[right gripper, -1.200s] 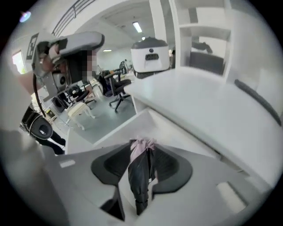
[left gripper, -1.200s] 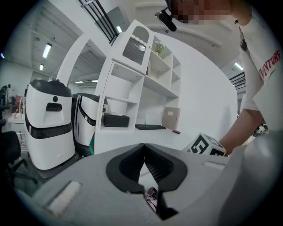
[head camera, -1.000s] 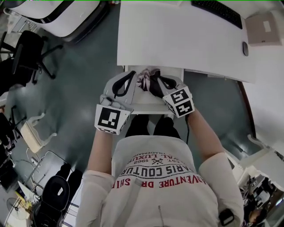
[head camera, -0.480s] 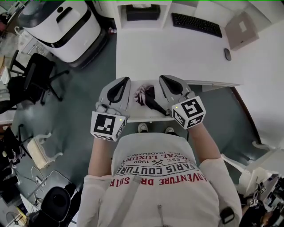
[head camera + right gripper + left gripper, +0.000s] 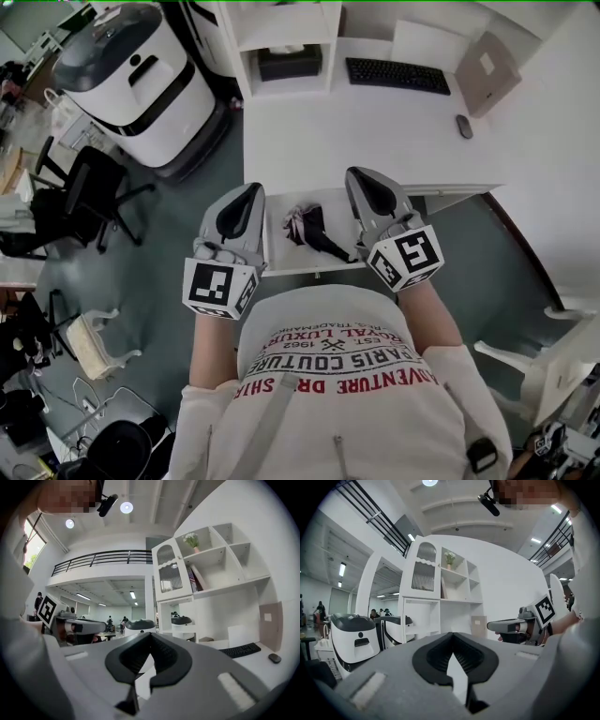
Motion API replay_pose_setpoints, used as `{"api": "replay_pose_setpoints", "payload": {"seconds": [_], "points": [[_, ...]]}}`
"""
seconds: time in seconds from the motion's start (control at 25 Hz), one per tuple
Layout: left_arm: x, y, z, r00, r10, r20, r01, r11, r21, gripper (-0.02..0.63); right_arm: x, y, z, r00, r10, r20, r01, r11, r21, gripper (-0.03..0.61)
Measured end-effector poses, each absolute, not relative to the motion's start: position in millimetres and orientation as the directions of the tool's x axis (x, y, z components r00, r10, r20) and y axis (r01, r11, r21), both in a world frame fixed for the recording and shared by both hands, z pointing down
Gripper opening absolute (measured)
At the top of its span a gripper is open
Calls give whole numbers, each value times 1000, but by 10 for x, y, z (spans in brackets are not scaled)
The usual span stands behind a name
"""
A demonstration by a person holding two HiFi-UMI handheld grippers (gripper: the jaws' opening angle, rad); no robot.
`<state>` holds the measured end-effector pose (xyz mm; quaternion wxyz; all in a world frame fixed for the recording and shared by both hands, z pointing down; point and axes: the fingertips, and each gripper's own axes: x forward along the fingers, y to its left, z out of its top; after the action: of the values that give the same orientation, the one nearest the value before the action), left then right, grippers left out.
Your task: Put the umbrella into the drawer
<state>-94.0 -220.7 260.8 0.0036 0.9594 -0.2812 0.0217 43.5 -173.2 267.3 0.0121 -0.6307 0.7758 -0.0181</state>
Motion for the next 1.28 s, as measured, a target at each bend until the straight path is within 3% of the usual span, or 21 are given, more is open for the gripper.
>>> {"api": "replay_pose_setpoints", "payload": {"seconds": [1.28], "points": [[-1130,-2193,2653,815,-577,54,-579,-816,12,6,209,-1658,2846,-226,-973,52,-974,224,-39,0]]}}
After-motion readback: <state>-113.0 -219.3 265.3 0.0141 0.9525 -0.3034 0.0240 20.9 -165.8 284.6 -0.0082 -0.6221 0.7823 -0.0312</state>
